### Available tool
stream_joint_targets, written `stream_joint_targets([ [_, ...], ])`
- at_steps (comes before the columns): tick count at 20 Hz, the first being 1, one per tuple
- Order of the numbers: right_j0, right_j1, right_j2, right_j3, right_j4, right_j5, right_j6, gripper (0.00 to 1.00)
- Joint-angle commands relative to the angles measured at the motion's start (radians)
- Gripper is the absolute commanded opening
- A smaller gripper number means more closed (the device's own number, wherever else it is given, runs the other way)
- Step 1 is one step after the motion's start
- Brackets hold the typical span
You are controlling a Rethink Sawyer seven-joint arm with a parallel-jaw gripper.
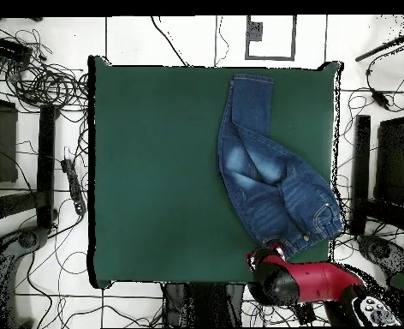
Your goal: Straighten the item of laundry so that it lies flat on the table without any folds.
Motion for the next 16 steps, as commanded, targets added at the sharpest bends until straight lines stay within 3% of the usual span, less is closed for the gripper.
stream_joint_targets([
  [1, 0.082, 0.109, 0.013, -0.089, -0.037, -0.168, 0.134, 1.0],
  [6, 0.12, 0.12, -0.039, -0.109, -0.032, -0.266, 0.135, 1.0],
  [11, 0.201, 0.159, -0.155, -0.151, 0.028, -0.442, 0.125, 1.0],
  [15, 0.219, 0.177, -0.192, -0.158, 0.069, -0.505, 0.128, 1.0],
  [16, 0.223, 0.18, -0.198, -0.16, 0.078, -0.502, 0.137, 0.0],
])
